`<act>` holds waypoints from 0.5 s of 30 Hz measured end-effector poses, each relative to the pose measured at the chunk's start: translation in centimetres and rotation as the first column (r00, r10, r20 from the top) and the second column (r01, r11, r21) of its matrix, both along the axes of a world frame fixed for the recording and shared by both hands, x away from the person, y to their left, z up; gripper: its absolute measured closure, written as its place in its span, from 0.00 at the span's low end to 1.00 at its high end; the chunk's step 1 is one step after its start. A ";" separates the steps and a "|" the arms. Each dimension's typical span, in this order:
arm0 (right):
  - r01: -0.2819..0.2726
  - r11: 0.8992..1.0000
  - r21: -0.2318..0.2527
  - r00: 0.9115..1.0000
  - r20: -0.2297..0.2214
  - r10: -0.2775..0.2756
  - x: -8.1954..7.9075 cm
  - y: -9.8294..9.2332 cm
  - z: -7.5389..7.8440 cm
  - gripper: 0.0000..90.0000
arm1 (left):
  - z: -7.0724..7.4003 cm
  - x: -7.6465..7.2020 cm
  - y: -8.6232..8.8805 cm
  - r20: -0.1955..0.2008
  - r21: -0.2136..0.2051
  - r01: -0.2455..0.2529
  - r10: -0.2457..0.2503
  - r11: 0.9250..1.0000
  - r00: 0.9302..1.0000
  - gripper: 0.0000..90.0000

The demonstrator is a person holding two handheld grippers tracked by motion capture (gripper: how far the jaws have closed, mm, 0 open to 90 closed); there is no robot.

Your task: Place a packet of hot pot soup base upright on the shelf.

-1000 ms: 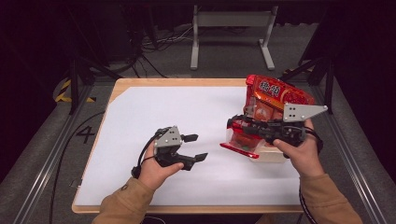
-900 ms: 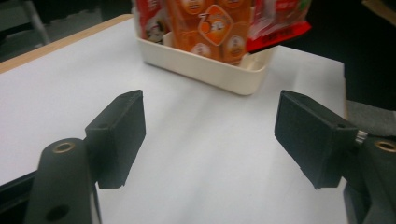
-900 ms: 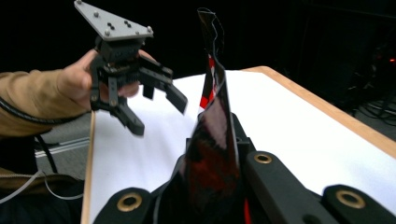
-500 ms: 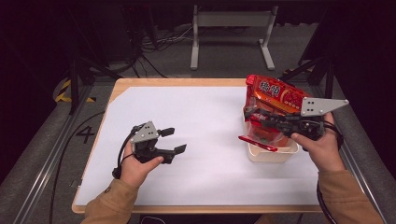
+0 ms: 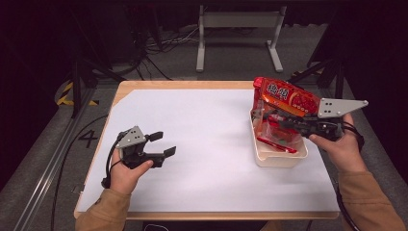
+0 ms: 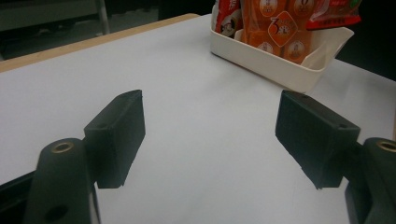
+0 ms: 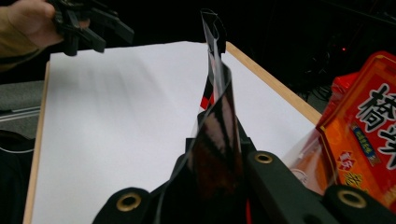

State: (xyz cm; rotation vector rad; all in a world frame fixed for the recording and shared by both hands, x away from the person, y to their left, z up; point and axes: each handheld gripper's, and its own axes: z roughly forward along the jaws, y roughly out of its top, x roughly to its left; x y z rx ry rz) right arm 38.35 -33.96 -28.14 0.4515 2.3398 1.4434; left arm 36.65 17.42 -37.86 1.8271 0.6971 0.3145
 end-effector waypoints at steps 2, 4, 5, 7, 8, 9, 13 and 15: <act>0.009 1.000 -0.009 1.000 0.009 -0.008 0.2 -0.2 -0.2 0.99 | 0.1 0.0 0.3 -0.003 -0.003 -0.005 0.005 1.000 1.000 0.28; 0.012 1.000 -0.016 1.000 0.007 -0.012 0.3 -0.5 -0.4 0.99 | 0.2 0.0 0.6 0.005 -0.002 -0.015 0.015 1.000 1.000 0.28; 0.012 1.000 -0.018 1.000 0.009 -0.012 0.4 -0.7 -0.5 0.99 | 0.1 0.0 0.7 0.001 -0.008 -0.018 0.018 1.000 1.000 0.28; 0.007 1.000 -0.020 1.000 0.008 -0.007 0.4 -0.9 -0.7 0.99 | 0.1 0.0 1.0 -0.004 -0.012 -0.028 0.028 1.000 1.000 0.28; 0.007 1.000 -0.022 1.000 0.002 -0.007 0.4 -0.9 -0.8 0.99 | 0.1 0.1 1.1 -0.001 -0.010 -0.030 0.030 0.999 1.000 0.28; 0.002 1.000 -0.024 1.000 0.001 -0.002 0.5 -1.0 -0.9 0.99 | 0.1 0.0 1.3 -0.007 -0.012 -0.034 0.034 0.999 0.999 0.28; -0.016 0.999 -0.041 1.000 -0.006 0.016 0.6 -1.2 -1.6 0.99 | 0.0 0.1 1.7 -0.006 -0.018 -0.045 0.045 0.999 0.999 0.28; -0.026 0.999 -0.044 1.000 -0.014 0.025 0.7 -1.3 -2.0 0.99 | 0.0 0.0 1.8 -0.014 -0.018 -0.047 0.047 0.999 0.999 0.28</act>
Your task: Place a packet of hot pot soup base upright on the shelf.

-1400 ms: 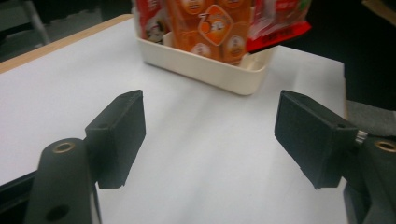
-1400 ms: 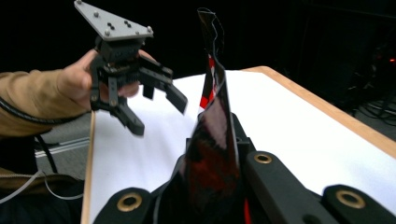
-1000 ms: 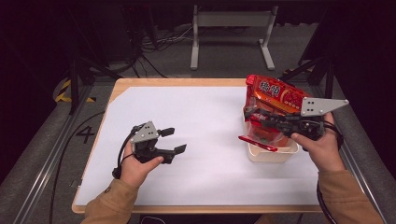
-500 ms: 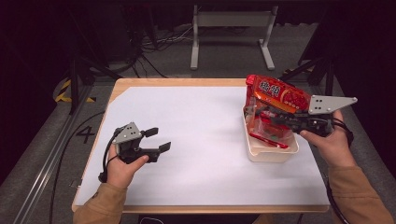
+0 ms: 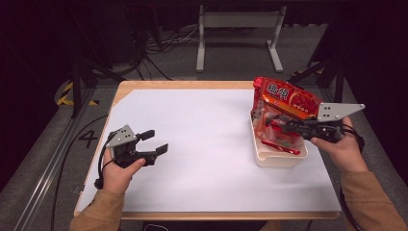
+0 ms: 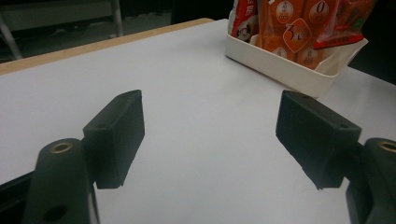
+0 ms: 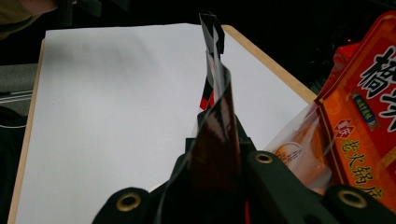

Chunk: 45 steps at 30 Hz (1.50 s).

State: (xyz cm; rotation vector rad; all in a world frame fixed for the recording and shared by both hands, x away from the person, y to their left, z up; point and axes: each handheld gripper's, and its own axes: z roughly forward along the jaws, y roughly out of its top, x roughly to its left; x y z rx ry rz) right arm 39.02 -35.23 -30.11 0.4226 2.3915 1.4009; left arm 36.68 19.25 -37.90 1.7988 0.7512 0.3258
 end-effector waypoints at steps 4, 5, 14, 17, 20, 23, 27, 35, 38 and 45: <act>-0.026 1.000 -0.004 1.000 -0.016 0.025 0.1 0.0 -0.5 0.99 | -0.1 0.0 0.1 0.000 0.002 -0.002 0.002 1.000 1.000 0.28; -0.033 0.999 -0.001 0.999 -0.023 0.033 0.1 0.0 -0.6 0.99 | -0.1 0.0 0.1 -0.001 0.002 -0.001 0.001 1.000 1.000 0.28; -0.074 0.997 0.030 0.994 -0.074 0.076 0.0 -0.1 -1.0 0.99 | -0.2 0.0 0.2 -0.002 0.005 -0.004 0.004 1.000 1.000 0.28; -0.083 0.995 0.048 0.993 -0.083 0.087 -0.1 -0.3 -1.0 0.99 | -0.3 0.0 0.1 -0.007 0.004 -0.003 0.003 1.000 1.000 0.27; -0.095 0.994 0.054 0.990 -0.103 0.100 -0.3 -0.4 -0.8 0.98 | -0.3 0.0 0.1 -0.007 0.006 -0.001 0.001 1.000 1.000 0.27; -0.093 0.995 0.044 0.988 -0.120 0.097 -0.4 -0.4 -1.0 0.98 | -0.4 0.1 0.0 -0.008 0.006 0.000 0.000 1.000 1.000 0.27; -0.086 0.996 0.040 0.987 -0.133 0.090 -0.2 -0.4 -1.7 0.97 | -0.4 0.1 0.0 -0.005 0.013 0.005 -0.005 1.000 1.000 0.27; -0.064 0.997 0.037 0.986 -0.149 0.069 -0.1 -0.4 -2.7 0.94 | -0.5 0.2 0.1 -0.011 0.005 0.000 0.000 1.000 1.000 0.27; -0.051 0.999 0.006 0.985 -0.164 0.051 -0.2 -0.4 -3.1 0.93 | -0.5 0.2 0.0 -0.016 0.001 0.002 -0.002 1.000 1.000 0.27; -0.028 0.999 -0.032 0.983 -0.180 0.022 -0.2 -0.4 -4.0 0.90 | -0.5 0.2 0.0 -0.019 -0.004 0.001 -0.001 1.000 1.000 0.27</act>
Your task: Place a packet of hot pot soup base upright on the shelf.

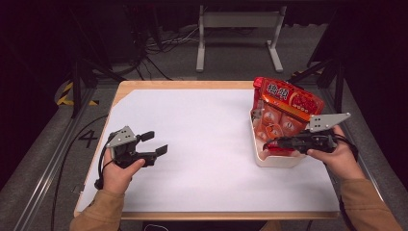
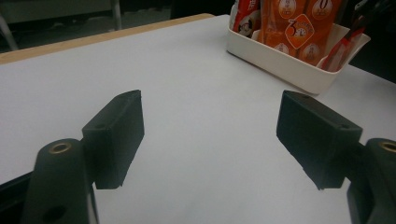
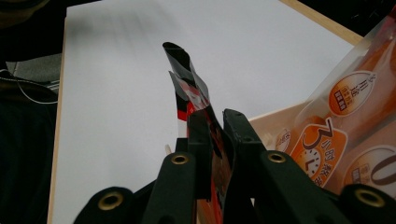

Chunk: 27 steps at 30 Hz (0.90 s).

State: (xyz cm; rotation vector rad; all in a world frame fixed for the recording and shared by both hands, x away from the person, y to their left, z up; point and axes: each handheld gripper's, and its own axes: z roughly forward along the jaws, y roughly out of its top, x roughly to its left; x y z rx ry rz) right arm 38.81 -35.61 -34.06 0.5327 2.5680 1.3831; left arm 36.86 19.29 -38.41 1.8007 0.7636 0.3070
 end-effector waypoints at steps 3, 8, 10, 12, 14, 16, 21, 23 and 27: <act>0.006 1.000 -0.012 1.000 -0.002 -0.006 -0.1 0.0 -0.1 0.85 | 0.0 0.0 0.0 0.000 0.002 0.002 -0.002 1.000 1.000 0.27; -0.003 1.000 0.019 1.000 -0.010 0.003 -0.4 0.0 0.1 0.75 | 0.0 0.2 0.0 0.007 0.012 0.006 -0.006 1.000 1.000 0.27; -0.004 0.999 0.033 1.000 -0.016 0.004 -0.5 0.1 0.2 0.69 | 0.0 0.2 -0.1 0.004 0.006 0.009 -0.009 1.000 1.000 0.27; -0.002 0.999 0.045 1.000 -0.007 0.002 -0.7 0.2 0.4 0.66 | 0.0 0.2 -0.1 0.000 0.003 0.010 -0.010 1.000 1.000 0.27; -0.001 0.998 0.064 1.000 -0.002 0.001 -0.8 0.4 0.6 0.62 | 0.0 0.2 -0.1 0.006 0.010 0.008 -0.008 1.000 1.000 0.27; -0.005 0.997 0.079 1.000 0.008 0.005 -1.0 0.5 0.9 0.58 | 0.0 0.1 -0.1 -0.003 0.001 0.006 -0.006 1.000 1.000 0.27; 0.004 0.992 0.125 1.000 0.023 -0.007 -1.5 1.1 1.7 0.50 | 0.0 -0.1 0.1 -0.004 -0.002 -0.002 0.002 1.000 1.000 0.26; 0.016 0.989 0.149 0.999 0.035 -0.022 -1.8 1.7 2.1 0.49 | 0.0 -0.3 0.2 -0.006 -0.003 -0.005 0.005 1.000 1.000 0.26; 0.067 0.982 0.178 0.995 0.057 -0.079 -2.5 2.9 3.0 0.47 | 0.2 -0.6 0.3 0.001 -0.002 -0.005 0.005 1.000 1.000 0.25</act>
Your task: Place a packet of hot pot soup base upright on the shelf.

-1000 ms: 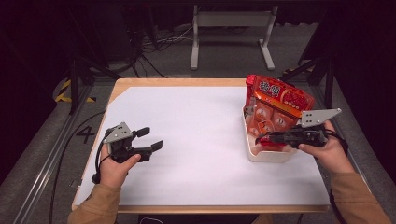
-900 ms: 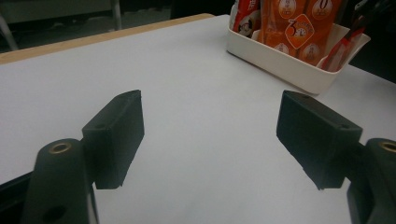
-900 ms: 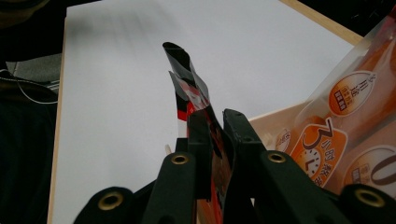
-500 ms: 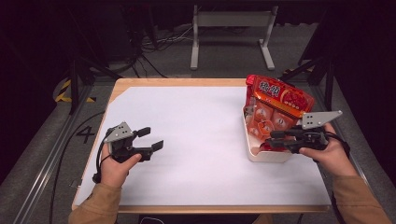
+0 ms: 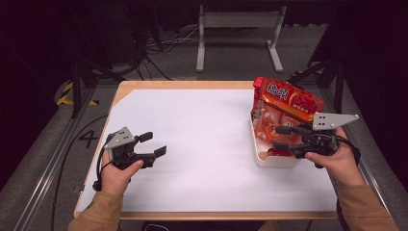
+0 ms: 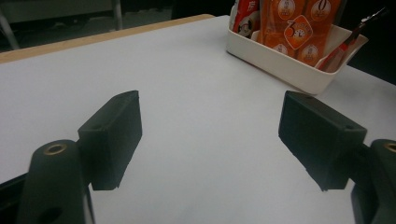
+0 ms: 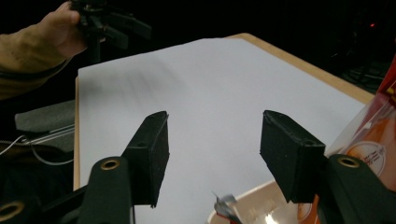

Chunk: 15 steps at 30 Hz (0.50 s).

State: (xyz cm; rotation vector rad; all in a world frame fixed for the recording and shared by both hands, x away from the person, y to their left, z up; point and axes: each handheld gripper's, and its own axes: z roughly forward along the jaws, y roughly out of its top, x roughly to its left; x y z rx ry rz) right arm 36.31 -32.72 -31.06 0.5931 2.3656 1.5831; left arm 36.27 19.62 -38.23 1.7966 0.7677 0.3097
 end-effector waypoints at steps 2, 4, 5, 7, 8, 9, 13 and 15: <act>0.022 1.000 0.011 1.000 0.005 -0.022 -0.3 0.6 0.3 0.45 | 0.0 -0.2 0.1 0.000 0.003 0.003 -0.003 1.000 1.000 0.25; 0.044 0.999 0.020 0.999 0.011 -0.044 -0.6 1.3 0.5 0.44 | 0.1 -0.6 0.3 -0.001 0.004 -0.001 0.001 1.000 1.000 0.24; 0.075 0.997 0.018 0.997 0.016 -0.075 -0.7 1.8 0.7 0.42 | 0.1 -0.6 0.4 0.004 0.008 0.001 -0.001 1.000 1.000 0.24; 0.122 0.992 -0.009 0.992 0.038 -0.122 -1.0 2.7 0.8 0.41 | 0.0 -0.9 0.5 0.000 0.007 -0.004 0.004 1.000 1.000 0.24; 0.133 0.991 -0.014 0.990 0.042 -0.132 -1.2 3.2 0.8 0.41 | 0.0 -1.0 0.7 0.001 0.014 -0.005 0.005 1.000 1.000 0.24; 0.147 0.989 -0.015 0.988 0.043 -0.146 -1.3 3.6 0.8 0.40 | 0.0 -1.1 0.8 0.003 0.015 -0.006 0.006 1.000 1.000 0.24; 0.170 0.985 -0.018 0.984 0.048 -0.169 -1.6 5.2 0.7 0.36 | 0.0 -1.5 1.3 -0.002 0.012 -0.015 0.015 1.000 1.000 0.23; 0.177 0.984 -0.023 0.983 0.047 -0.176 -1.7 6.2 0.4 0.33 | -0.1 -1.7 1.6 -0.004 0.012 -0.018 0.018 1.000 1.000 0.23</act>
